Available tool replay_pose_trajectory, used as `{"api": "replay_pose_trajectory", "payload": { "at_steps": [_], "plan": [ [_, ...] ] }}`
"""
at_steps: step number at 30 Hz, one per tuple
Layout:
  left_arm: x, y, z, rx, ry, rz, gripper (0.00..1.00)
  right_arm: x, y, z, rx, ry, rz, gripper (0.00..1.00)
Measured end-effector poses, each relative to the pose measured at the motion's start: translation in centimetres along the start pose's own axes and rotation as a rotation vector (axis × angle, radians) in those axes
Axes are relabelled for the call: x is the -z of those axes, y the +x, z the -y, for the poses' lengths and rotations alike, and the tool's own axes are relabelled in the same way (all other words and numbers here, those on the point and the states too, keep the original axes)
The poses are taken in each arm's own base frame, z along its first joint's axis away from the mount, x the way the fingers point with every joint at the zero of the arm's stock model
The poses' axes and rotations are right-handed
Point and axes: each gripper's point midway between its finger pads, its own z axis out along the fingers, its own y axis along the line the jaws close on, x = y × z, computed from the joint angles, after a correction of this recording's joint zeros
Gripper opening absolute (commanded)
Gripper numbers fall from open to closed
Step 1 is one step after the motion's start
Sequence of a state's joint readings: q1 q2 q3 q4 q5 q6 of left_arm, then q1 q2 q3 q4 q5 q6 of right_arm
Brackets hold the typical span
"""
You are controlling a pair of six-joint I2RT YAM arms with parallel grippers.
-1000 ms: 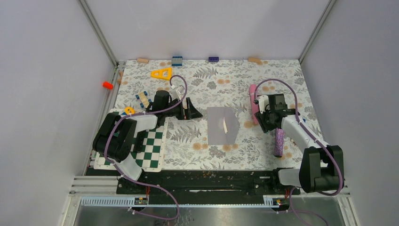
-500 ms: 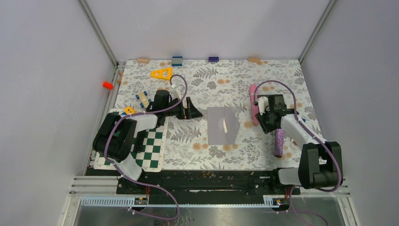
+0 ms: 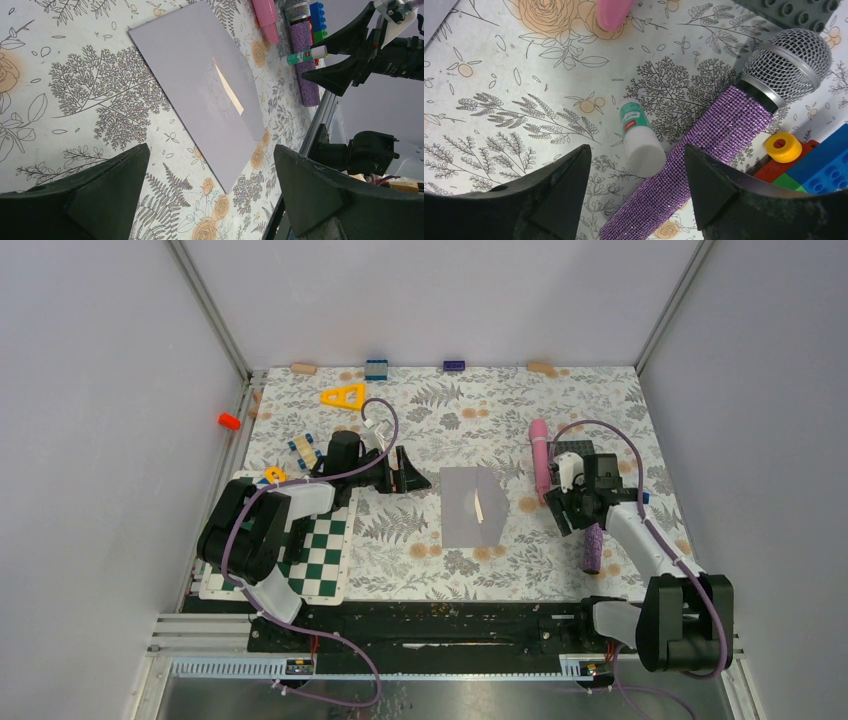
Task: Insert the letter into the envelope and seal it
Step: Pick up the solid glue from the center of the board.
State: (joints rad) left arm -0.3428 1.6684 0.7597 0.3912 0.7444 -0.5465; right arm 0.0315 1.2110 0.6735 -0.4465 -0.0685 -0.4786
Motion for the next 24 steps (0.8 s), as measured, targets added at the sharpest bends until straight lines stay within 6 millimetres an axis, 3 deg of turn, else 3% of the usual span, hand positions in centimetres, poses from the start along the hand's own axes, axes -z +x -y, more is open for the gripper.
{"api": "replay_pose_trajectory", "payload": {
  "at_steps": [18,24],
  "plan": [
    [0.3,-0.6,0.7,-0.023,0.01,0.017,0.99,-0.8,-0.1,0.4,0.066,-0.095,0.285,0.66],
    [0.3,-0.6,0.7,-0.026,0.01,0.017,0.99,-1.6,0.4,-0.8,0.138,-0.149,0.371,0.62]
  ]
}}
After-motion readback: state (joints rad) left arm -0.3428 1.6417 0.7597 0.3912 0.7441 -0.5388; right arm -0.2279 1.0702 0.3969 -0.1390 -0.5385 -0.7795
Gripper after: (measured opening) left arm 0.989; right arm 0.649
